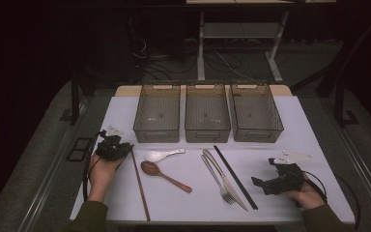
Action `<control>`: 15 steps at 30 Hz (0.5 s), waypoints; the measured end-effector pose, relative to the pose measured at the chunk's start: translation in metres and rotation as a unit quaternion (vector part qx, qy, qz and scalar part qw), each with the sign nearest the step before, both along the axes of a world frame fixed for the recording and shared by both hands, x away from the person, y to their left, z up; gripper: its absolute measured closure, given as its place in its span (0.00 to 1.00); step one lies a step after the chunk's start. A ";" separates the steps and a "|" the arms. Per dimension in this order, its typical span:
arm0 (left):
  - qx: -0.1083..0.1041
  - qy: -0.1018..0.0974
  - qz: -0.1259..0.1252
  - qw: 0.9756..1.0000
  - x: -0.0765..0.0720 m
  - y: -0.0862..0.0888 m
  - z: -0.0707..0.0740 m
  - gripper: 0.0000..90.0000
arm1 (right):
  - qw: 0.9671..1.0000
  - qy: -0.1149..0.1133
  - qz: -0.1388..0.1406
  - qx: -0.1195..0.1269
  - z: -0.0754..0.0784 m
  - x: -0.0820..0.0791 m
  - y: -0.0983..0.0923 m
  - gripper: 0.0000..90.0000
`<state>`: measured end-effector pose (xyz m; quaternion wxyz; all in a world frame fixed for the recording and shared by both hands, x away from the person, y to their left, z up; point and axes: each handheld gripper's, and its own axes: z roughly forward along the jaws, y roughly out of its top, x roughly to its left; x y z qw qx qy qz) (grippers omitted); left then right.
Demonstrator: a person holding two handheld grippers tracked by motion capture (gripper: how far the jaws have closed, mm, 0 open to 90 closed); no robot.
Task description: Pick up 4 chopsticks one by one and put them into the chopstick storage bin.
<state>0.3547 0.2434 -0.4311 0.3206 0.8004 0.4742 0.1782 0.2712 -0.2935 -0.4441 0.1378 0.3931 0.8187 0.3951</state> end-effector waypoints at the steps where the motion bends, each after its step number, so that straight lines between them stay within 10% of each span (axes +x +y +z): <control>1: -0.005 0.001 0.001 1.000 -0.003 -0.003 0.002 0.81 | 1.000 0.000 0.000 0.000 0.000 0.000 0.000 0.01; 15: 0.009 0.035 -0.010 0.999 -0.014 -0.015 -0.006 0.78 | 1.000 -0.003 0.000 0.001 0.000 0.000 -0.001 0.01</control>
